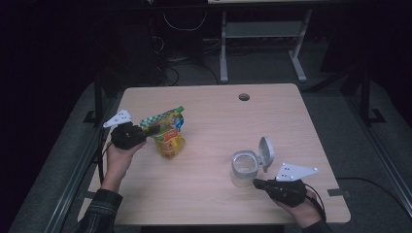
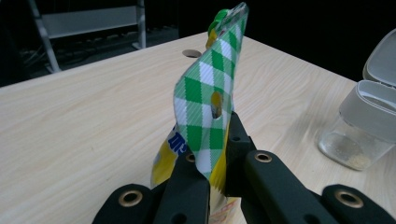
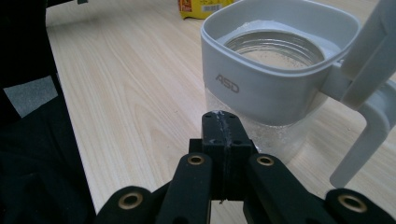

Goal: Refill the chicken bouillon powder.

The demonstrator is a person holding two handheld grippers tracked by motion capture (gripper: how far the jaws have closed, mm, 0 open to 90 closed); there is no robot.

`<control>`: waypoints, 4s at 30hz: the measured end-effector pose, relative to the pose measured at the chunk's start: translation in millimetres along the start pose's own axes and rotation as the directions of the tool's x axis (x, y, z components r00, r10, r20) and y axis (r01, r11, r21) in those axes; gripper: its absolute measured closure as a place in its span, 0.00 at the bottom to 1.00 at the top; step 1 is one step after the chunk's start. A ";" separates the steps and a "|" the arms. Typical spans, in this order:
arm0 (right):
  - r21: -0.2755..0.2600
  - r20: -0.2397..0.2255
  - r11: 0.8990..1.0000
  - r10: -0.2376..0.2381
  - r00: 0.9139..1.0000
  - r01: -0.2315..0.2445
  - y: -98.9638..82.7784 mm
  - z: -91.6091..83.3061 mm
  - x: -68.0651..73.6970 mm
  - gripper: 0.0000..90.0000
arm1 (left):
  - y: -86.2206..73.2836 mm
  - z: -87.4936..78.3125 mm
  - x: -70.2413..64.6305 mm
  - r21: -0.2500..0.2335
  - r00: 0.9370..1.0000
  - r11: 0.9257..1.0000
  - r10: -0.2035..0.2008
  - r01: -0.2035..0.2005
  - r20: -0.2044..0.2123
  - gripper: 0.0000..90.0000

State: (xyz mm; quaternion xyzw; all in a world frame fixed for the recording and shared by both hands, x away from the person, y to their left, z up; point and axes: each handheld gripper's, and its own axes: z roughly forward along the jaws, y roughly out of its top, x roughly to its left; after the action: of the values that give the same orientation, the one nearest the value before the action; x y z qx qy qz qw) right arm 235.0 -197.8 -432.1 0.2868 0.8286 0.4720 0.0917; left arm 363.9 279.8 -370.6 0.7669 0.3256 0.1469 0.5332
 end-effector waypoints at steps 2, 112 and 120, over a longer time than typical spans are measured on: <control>-0.002 0.003 1.000 0.002 1.000 -0.002 0.2 0.1 0.0 1.00 | 2.1 -0.6 -1.0 -0.006 1.000 1.000 0.008 -0.008 -0.012 1.00; -0.235 0.225 0.972 0.072 0.972 -0.018 111.9 150.9 68.4 1.00 | 64.1 -18.3 -70.2 -0.011 0.924 0.999 0.044 -0.043 0.380 1.00; -0.234 0.213 0.972 0.042 0.976 0.010 111.6 157.1 69.4 1.00 | 66.9 -16.9 -70.3 -0.007 0.921 0.999 0.039 -0.039 0.387 1.00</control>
State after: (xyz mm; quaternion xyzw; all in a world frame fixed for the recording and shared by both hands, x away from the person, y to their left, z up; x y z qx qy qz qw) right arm 288.0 -0.6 -415.2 0.3304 0.7500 0.5328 0.2108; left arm 324.8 231.2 -294.4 0.7873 0.1987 0.0029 0.5837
